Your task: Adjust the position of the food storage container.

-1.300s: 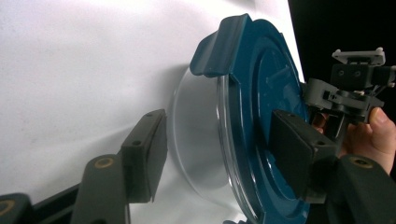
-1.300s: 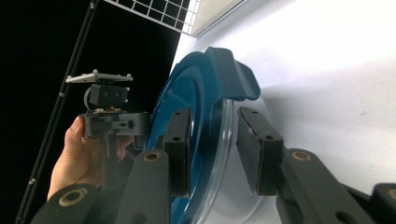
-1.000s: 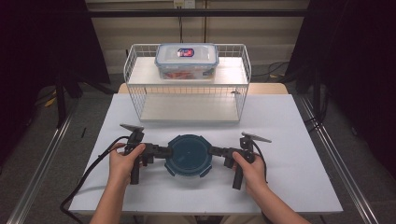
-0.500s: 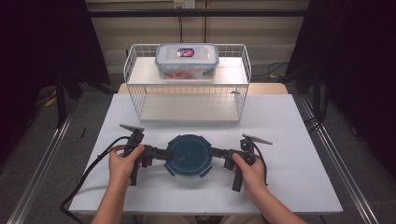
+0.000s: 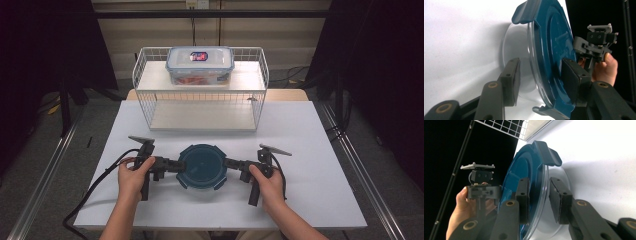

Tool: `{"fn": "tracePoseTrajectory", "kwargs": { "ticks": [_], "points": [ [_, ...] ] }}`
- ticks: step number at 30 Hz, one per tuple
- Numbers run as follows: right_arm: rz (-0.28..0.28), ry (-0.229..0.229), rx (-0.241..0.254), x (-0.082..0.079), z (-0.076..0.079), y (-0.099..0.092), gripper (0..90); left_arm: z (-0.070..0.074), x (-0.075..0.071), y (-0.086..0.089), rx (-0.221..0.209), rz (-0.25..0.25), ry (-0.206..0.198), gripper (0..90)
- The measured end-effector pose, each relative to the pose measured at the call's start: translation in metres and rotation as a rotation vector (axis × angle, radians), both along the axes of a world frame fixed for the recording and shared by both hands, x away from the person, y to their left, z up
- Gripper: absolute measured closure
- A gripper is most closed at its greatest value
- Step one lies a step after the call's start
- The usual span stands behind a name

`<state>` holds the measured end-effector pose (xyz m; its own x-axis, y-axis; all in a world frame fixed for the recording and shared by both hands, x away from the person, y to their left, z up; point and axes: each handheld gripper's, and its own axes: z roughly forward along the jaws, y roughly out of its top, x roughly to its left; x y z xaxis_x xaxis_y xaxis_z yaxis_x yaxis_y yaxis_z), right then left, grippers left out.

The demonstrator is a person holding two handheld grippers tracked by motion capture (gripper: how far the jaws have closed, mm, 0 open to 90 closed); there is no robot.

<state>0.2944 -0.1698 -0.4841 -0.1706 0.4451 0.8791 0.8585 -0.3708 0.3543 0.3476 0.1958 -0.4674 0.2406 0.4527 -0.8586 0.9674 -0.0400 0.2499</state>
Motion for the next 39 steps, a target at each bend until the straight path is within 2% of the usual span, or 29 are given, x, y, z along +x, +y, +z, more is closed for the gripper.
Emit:
{"fn": "tracePoseTrajectory", "kwargs": {
  "ticks": [1,4,6,7,8,10,11,23,27,31,34,39],
  "points": [
    [-0.002,-0.004,0.004,0.0,0.0,0.001,70.5,-0.001,-0.001,0.001,-0.008,0.016,0.003,52.9],
    [0.003,-0.016,-0.005,0.0,0.0,0.0,70.3,0.0,0.0,0.003,-0.014,0.009,0.012,55.8],
    [0.0,-0.004,0.009,0.0,0.0,0.0,70.3,0.001,-0.001,0.004,-0.011,0.016,0.005,57.9],
    [-0.006,-0.001,0.015,0.0,-0.001,0.0,70.4,0.001,-0.002,0.006,-0.004,0.035,-0.008,64.5],
    [-0.007,0.004,0.025,0.0,-0.002,-0.001,70.4,0.001,-0.004,0.007,-0.018,0.054,0.001,68.5],
    [-0.017,0.013,0.04,-0.001,-0.003,-0.001,70.4,-0.002,-0.006,0.008,-0.04,0.073,0.007,68.6],
    [-0.018,0.004,0.043,-0.002,-0.005,-0.001,70.4,-0.002,-0.006,0.008,-0.041,0.074,0.008,68.7],
    [-0.054,0.009,0.047,-0.005,-0.003,0.0,74.0,0.002,-0.014,0.005,-0.019,0.135,-0.013,70.0],
    [-0.064,0.036,0.058,-0.004,-0.002,0.0,74.4,0.004,-0.015,0.004,0.002,0.131,-0.03,70.9],
    [-0.074,0.028,0.059,-0.003,-0.002,0.001,74.7,0.006,-0.016,0.003,0.01,0.143,-0.031,71.1],
    [-0.103,0.008,0.054,-0.001,-0.003,0.003,75.0,0.006,-0.016,0.003,0.018,0.129,-0.04,71.0],
    [-0.121,0.01,0.046,0.003,-0.003,0.004,75.3,0.005,-0.016,0.003,0.003,0.152,-0.031,71.0]
  ]
}}
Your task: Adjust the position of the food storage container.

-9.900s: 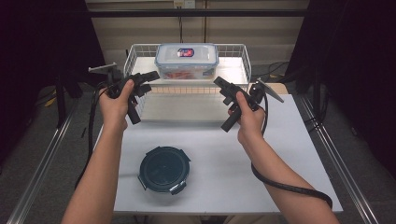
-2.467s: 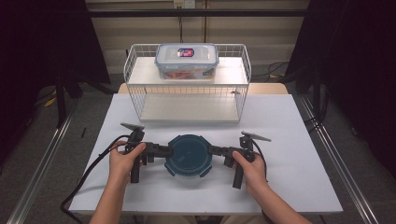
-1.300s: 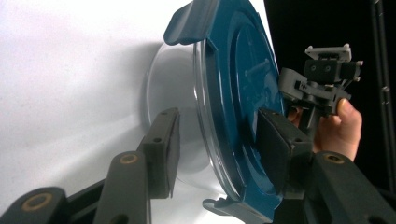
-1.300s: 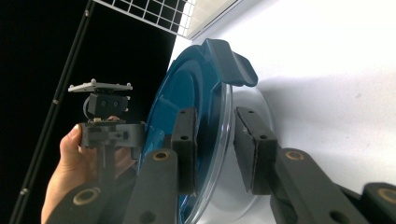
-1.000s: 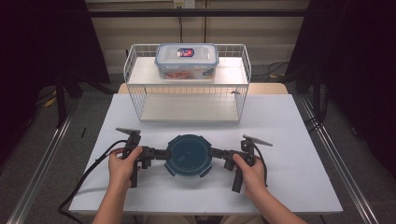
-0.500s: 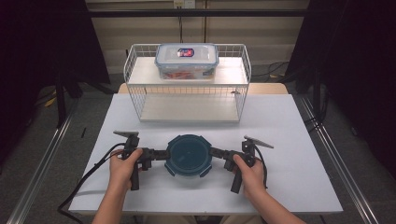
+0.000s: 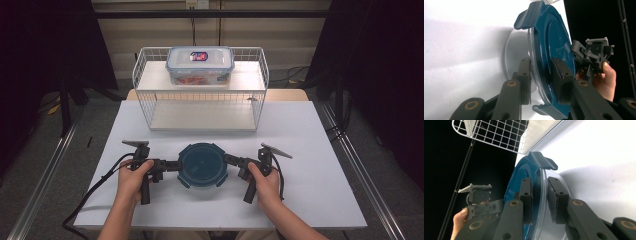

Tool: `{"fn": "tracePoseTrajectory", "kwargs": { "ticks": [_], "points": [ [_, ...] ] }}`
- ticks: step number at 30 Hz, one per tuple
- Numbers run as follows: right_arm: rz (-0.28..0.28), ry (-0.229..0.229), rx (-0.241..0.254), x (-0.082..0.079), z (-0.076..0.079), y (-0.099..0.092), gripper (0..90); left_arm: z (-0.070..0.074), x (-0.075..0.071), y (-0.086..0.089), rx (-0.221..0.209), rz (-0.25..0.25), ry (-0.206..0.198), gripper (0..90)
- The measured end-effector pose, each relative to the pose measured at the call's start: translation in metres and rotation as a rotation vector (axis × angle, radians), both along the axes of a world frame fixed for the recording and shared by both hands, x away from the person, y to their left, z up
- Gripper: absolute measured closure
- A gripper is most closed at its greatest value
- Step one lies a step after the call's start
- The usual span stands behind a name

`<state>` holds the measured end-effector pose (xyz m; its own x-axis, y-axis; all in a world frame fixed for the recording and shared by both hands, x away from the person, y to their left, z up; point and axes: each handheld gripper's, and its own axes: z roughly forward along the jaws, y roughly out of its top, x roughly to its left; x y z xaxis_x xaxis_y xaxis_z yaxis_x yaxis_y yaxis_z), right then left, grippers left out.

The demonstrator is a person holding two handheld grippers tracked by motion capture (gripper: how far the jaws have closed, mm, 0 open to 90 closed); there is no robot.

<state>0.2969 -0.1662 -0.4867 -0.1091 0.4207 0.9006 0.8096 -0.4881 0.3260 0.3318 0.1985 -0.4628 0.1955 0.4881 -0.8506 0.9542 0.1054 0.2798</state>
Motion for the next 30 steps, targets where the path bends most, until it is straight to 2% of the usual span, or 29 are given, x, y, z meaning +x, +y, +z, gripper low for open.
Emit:
{"fn": "tracePoseTrajectory", "kwargs": {
  "ticks": [2,4,10,13,20,23,27,30],
  "points": [
    [-0.003,0.001,0.001,0.0,0.0,0.0,75.3,-0.001,0.0,0.0,-0.008,0.023,0.001,71.2],
    [0.0,-0.002,-0.002,0.0,0.0,0.0,75.2,-0.001,0.0,0.0,-0.001,0.019,-0.013,71.2],
    [-0.002,0.0,-0.002,0.0,0.0,0.0,75.2,-0.001,-0.001,-0.002,-0.004,0.053,-0.022,70.8],
    [-0.003,0.0,-0.003,0.0,0.001,0.0,75.3,-0.001,-0.001,-0.002,0.005,0.07,-0.052,72.1],
    [-0.012,0.003,-0.006,-0.002,0.001,0.001,75.4,0.001,-0.003,-0.004,0.011,0.105,-0.042,73.5],
    [-0.02,0.0,0.0,-0.002,0.001,0.001,75.5,0.001,-0.003,-0.005,0.006,0.118,-0.053,74.0],
    [-0.035,-0.019,0.047,0.0,0.005,0.0,76.6,0.003,-0.002,-0.004,0.0,0.135,-0.07,75.4],
    [-0.041,-0.03,0.061,0.001,0.01,-0.001,77.0,0.002,-0.002,-0.005,-0.006,0.127,-0.06,75.2]
  ]
}}
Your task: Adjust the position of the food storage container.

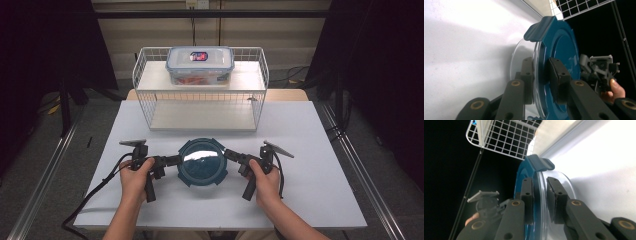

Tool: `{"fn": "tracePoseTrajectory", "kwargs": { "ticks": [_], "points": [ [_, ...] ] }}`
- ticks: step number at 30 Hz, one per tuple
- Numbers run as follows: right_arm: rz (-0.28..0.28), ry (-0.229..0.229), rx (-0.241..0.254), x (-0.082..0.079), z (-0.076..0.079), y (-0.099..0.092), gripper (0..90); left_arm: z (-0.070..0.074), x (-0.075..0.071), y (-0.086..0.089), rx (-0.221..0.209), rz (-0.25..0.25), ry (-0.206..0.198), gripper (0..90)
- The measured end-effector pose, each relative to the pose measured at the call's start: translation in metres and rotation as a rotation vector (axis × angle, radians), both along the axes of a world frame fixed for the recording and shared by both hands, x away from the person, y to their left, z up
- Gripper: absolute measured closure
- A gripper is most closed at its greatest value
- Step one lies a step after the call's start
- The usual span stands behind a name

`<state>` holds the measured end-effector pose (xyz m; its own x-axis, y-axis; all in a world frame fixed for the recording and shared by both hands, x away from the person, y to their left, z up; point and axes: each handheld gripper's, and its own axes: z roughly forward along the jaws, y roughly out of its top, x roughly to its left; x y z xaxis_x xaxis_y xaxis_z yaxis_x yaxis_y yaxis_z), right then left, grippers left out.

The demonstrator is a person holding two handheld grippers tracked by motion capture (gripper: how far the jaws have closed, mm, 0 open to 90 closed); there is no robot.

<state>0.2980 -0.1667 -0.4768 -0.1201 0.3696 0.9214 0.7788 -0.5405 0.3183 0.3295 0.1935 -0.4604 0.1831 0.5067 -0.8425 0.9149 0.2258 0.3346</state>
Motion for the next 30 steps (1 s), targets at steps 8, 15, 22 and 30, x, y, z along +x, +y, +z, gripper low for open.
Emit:
{"fn": "tracePoseTrajectory", "kwargs": {
  "ticks": [8,15,22,30],
  "points": [
    [0.001,0.014,-0.015,0.003,-0.002,-0.003,76.4,-0.003,0.003,-0.003,-0.011,0.011,0.017,75.3],
    [0.014,0.011,-0.059,0.004,-0.004,-0.004,75.6,-0.004,0.003,-0.004,-0.016,0.012,0.013,75.0],
    [0.022,0.029,-0.072,0.003,-0.009,-0.005,74.6,-0.003,0.001,-0.004,0.002,-0.008,0.014,72.0],
    [0.046,0.042,-0.085,-0.001,-0.007,-0.005,73.9,-0.004,0.0,-0.005,-0.002,-0.031,0.038,69.9]
  ]
}}
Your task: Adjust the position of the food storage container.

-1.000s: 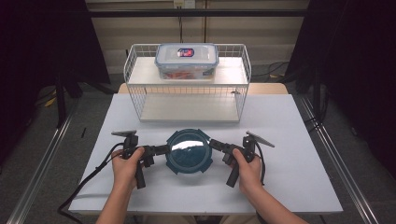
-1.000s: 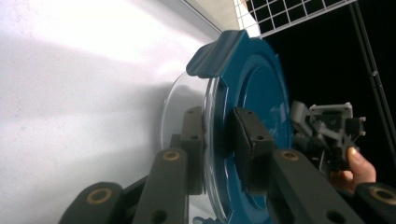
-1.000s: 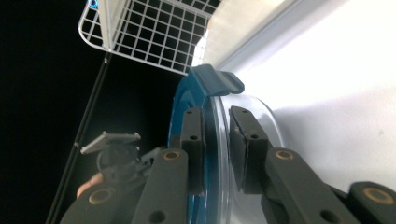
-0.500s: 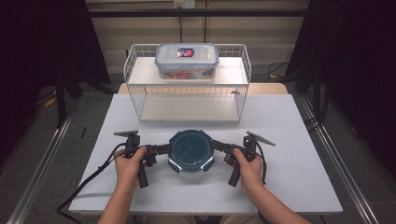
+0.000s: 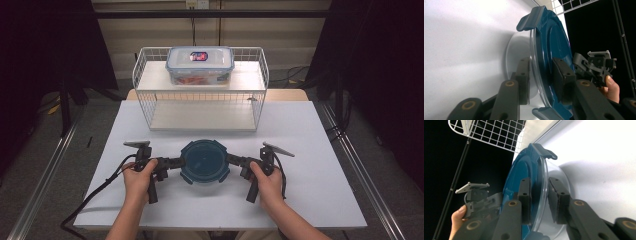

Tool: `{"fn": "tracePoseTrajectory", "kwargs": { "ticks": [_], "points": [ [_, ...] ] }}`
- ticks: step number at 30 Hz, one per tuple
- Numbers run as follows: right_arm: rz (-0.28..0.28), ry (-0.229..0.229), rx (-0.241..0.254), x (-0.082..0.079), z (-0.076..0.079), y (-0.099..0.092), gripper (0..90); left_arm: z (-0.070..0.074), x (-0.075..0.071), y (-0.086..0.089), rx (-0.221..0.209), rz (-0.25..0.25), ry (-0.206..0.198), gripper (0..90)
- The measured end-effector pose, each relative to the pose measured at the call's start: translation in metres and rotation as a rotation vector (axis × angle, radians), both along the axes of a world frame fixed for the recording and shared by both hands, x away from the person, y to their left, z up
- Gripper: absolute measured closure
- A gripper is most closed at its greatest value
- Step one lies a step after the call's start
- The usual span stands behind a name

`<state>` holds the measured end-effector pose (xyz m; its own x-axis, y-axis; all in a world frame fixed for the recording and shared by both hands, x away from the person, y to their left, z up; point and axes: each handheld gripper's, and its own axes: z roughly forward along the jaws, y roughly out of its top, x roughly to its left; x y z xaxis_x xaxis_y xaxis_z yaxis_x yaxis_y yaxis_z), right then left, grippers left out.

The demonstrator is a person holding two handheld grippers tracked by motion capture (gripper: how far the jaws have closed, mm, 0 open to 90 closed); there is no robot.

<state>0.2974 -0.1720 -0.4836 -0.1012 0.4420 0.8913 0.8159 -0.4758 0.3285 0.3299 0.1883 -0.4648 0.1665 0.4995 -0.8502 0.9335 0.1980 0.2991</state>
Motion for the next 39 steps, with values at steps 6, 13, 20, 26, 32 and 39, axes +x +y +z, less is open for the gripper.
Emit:
{"fn": "tracePoseTrajectory", "kwargs": {
  "ticks": [6,13,20,26,32,39],
  "points": [
    [-0.019,0.005,0.006,-0.002,0.0,0.001,74.8,0.001,-0.001,0.0,-0.007,0.025,0.012,71.9],
    [-0.027,0.0,0.061,-0.003,0.002,0.002,76.3,0.007,-0.002,0.004,-0.012,0.063,-0.024,75.5],
    [-0.03,-0.026,0.079,-0.001,0.01,0.007,76.3,0.016,-0.002,0.011,-0.036,0.075,-0.045,75.6],
    [-0.022,-0.026,0.088,0.001,0.014,0.01,76.0,0.03,-0.003,0.012,-0.047,0.099,-0.078,75.9],
    [-0.019,-0.046,0.091,0.003,0.027,0.009,75.8,0.049,-0.004,0.011,-0.048,0.104,-0.118,75.9],
    [-0.004,-0.057,0.082,0.007,0.045,0.011,75.4,0.073,-0.004,0.013,-0.08,0.124,-0.146,76.2]
  ]
}}
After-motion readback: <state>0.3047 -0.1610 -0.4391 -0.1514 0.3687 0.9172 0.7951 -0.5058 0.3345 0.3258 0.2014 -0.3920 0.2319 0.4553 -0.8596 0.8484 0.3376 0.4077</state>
